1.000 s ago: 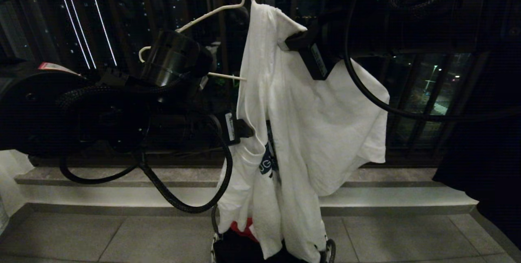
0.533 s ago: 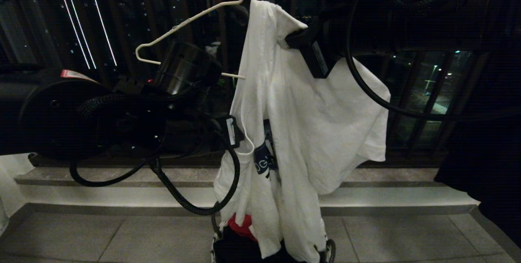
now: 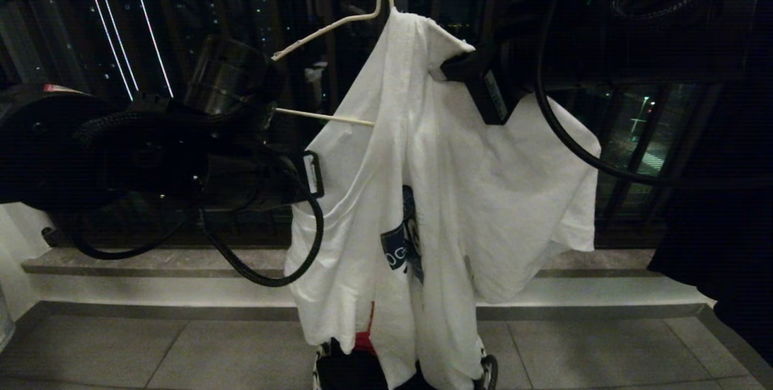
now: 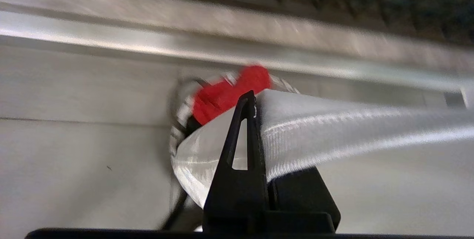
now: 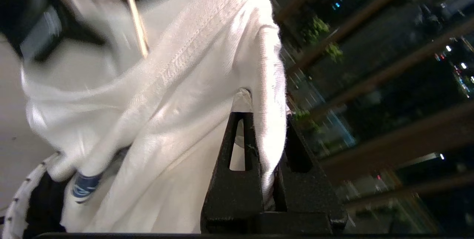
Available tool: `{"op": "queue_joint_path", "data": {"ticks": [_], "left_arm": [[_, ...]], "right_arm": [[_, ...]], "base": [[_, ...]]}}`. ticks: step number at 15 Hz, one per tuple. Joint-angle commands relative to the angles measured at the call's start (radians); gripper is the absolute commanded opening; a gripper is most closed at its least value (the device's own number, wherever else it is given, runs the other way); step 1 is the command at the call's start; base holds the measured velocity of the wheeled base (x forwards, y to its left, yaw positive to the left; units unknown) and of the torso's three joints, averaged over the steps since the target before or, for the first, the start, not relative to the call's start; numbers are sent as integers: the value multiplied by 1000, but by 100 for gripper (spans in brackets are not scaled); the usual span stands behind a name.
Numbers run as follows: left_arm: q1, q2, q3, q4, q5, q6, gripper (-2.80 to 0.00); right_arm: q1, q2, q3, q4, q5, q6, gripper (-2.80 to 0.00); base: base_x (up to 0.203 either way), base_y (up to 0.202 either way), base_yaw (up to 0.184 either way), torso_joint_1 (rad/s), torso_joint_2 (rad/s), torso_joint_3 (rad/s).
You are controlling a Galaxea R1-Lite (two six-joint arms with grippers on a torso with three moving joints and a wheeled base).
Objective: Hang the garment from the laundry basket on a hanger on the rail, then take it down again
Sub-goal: Hang the clothes on the clothes rack
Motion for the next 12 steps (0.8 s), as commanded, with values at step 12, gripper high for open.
{"op": "queue_joint_path", "data": {"ticks": [12], "left_arm": [[267, 37, -58, 6, -99, 65, -280]], "right_arm": [[-125, -162, 183, -1, 26, -2, -280]], "base": [[0, 0, 0, 0, 0, 0]]}}
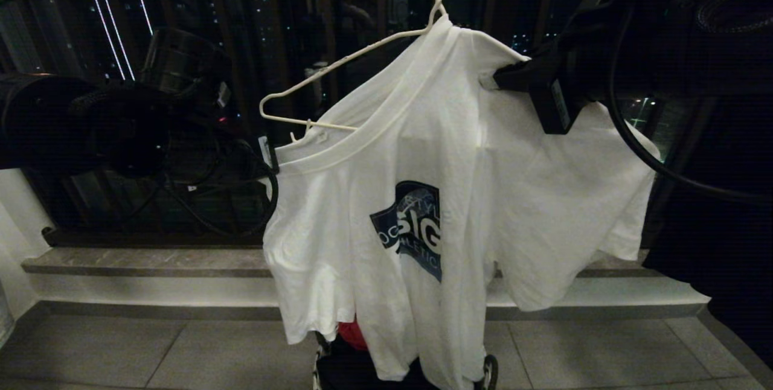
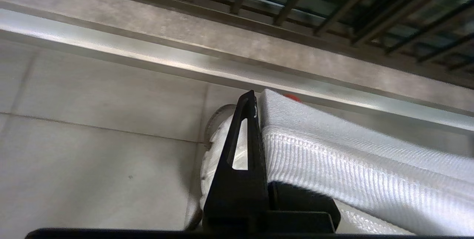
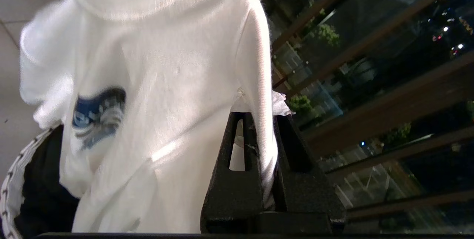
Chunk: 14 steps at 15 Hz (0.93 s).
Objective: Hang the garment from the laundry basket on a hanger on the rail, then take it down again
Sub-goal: Hang the clothes on the clothes rack
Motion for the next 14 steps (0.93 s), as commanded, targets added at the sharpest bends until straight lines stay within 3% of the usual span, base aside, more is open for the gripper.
{"op": "queue_joint_path", "data": {"ticks": [1, 10, 14], "left_arm": [[31, -6, -7, 4, -10, -3, -280], [37, -9, -5, 10, -15, 16, -280], [37, -15, 16, 33, -17, 70, -280]], "right_arm": [[-23, -33, 35, 0, 7, -4, -280], [-40, -27, 57, -10, 23, -3, -280], [-51, -15, 52, -88, 25, -2, -280]], "base": [[0, 0, 0, 0, 0, 0], [0, 0, 0, 0, 0, 0], [0, 0, 0, 0, 0, 0]]}}
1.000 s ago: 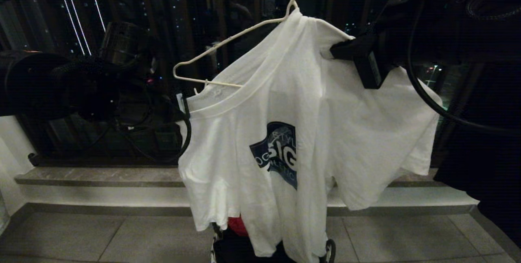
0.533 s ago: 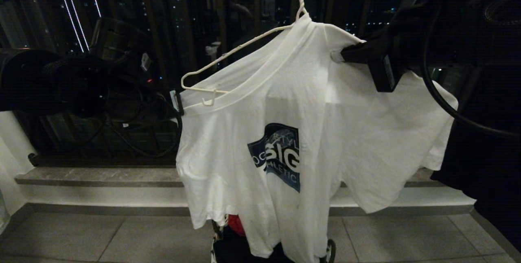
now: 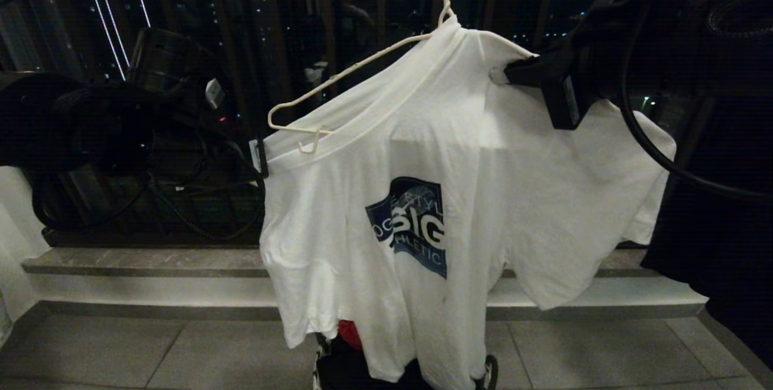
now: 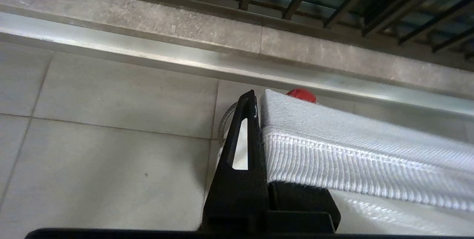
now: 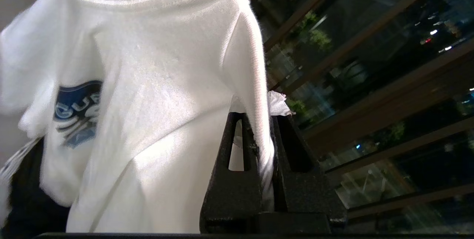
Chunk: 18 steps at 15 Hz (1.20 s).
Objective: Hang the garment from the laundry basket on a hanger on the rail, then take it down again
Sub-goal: Hang the clothes on the clothes rack
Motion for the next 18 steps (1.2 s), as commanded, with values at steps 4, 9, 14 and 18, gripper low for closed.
{"op": "queue_joint_path", "data": {"ticks": [4, 9, 14, 18], "left_arm": [[-1, -22, 29, 4, -8, 28, -280], [-6, -10, 32, 3, -17, 28, -280], [-18, 1, 32, 0, -20, 27, -280], [-31, -4, 32, 0, -23, 25, -280]], "right_arm": [[-8, 12, -14, -10, -1, -5, -280], [-3, 7, -35, -7, 4, -3, -280], [70, 3, -37, -8, 8, 39, -280], [94, 6, -37, -10, 7, 51, -280]], "base": [[0, 0, 0, 0, 0, 0], [0, 0, 0, 0, 0, 0], [0, 0, 0, 0, 0, 0], [0, 0, 0, 0, 0, 0]]}}
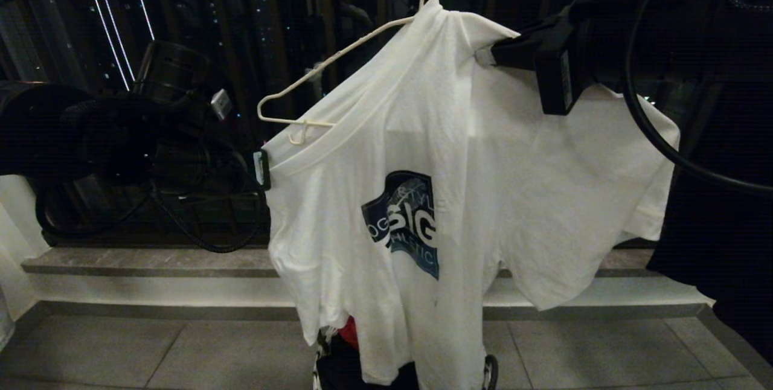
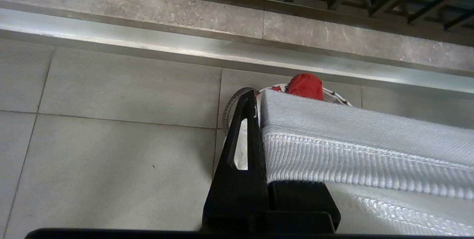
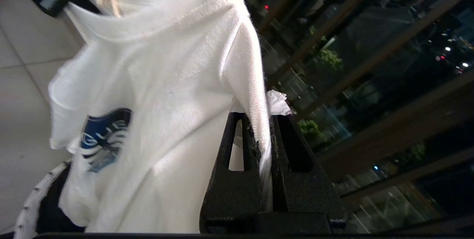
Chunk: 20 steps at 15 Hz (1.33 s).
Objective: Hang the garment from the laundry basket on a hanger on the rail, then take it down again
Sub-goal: Hang the clothes on the clothes rack
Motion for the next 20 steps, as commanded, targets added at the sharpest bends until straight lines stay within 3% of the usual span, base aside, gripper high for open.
{"op": "queue_joint_path", "data": {"ticks": [1, 7, 9, 14, 20], "left_arm": [[-7, -4, 2, -1, -1, -2, -280], [1, -62, 6, 5, -22, 4, -280], [43, -74, 3, 16, -60, 34, -280], [141, -34, -31, 19, -110, 40, -280], [153, -42, -42, 19, -117, 40, -280]], "right_arm": [[12, 4, 0, 2, -1, -4, -280], [-43, 10, 4, -13, -6, -4, -280], [-48, 7, 12, -23, -3, -5, -280], [-48, -14, 47, -25, 0, -7, -280], [-48, -20, 168, -28, 2, -31, -280]], "base": [[0, 0, 0, 0, 0, 0], [0, 0, 0, 0, 0, 0], [0, 0, 0, 0, 0, 0], [0, 0, 0, 0, 0, 0], [0, 0, 0, 0, 0, 0]]}}
